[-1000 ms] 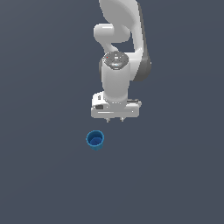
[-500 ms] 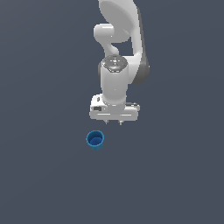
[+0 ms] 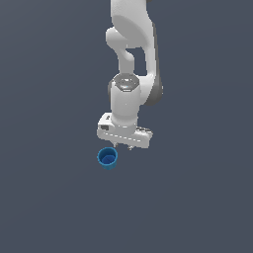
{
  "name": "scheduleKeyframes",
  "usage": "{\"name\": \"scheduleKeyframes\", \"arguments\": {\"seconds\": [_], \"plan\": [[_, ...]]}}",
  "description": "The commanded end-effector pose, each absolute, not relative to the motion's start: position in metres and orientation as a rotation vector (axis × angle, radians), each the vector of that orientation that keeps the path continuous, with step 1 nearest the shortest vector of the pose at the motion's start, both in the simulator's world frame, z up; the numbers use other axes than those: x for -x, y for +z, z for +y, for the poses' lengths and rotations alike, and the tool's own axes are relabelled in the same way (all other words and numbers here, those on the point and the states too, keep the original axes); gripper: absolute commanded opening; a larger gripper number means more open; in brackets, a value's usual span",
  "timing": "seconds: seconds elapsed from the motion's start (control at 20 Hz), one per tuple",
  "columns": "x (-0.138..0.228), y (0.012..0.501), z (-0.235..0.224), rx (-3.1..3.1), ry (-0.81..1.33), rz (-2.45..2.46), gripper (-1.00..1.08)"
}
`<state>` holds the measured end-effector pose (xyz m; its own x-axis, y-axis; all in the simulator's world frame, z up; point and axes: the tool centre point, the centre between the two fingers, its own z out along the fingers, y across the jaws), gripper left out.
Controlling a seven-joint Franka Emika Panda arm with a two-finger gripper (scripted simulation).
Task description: Pick up the object and move it to a goal position.
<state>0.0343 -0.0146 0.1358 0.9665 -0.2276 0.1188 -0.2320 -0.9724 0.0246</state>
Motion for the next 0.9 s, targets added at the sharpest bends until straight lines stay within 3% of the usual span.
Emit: {"name": "scheduleKeyframes", "arguments": {"seconds": [0.0,0.85], "plan": [[-0.042,0.128,-0.022,-3.051,0.226,-0.453,0.28],[-0.068,0.1,-0.049,-2.936,0.413,-0.77,0.28]]}}
